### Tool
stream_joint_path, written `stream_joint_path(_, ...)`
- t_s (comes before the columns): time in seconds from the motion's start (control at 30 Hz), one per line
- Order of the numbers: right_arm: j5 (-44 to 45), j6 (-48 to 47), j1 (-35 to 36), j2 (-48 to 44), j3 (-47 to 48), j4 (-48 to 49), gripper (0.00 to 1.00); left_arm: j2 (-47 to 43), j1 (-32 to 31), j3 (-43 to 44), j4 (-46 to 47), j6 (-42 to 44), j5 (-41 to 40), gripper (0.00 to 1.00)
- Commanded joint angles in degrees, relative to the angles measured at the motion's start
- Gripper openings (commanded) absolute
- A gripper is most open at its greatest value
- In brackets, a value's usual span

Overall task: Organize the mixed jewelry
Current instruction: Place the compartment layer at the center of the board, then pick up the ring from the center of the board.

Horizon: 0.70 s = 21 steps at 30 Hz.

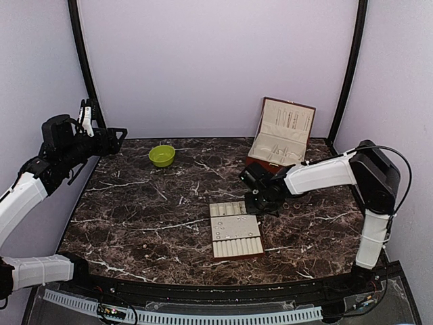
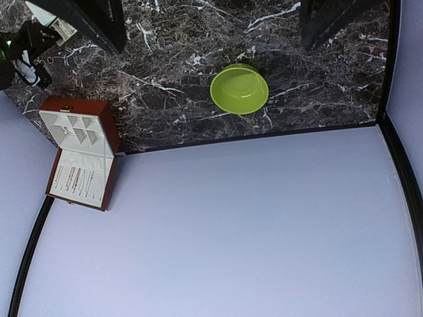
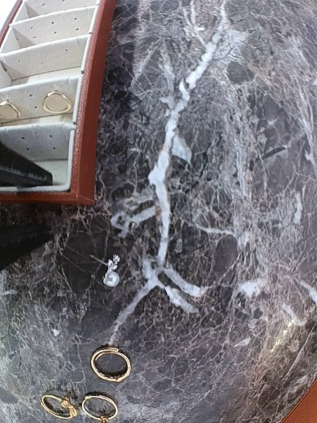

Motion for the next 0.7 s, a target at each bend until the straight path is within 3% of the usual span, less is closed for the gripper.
stream_joint_path(0.0,0.9,-1.2,-0.7,-3.8,-0.4,-2.2,0.31,-0.2,0.2,-0.6,1.5,0.1,-0.3,0.93)
stream_joint_path(0.33,4.0,-4.8,-5.5,-17.2,-4.9,-4.1,0.52,0.4,0.2,-0.6,1.4,0.1,-0.2,0.93)
stream_joint_path(0.67,-0.6,-7.0,-15.7,-16.7,-10.8,-0.1,0.41,0.3,0.2,-0.6,1.4,0.4,-0.7,0.93)
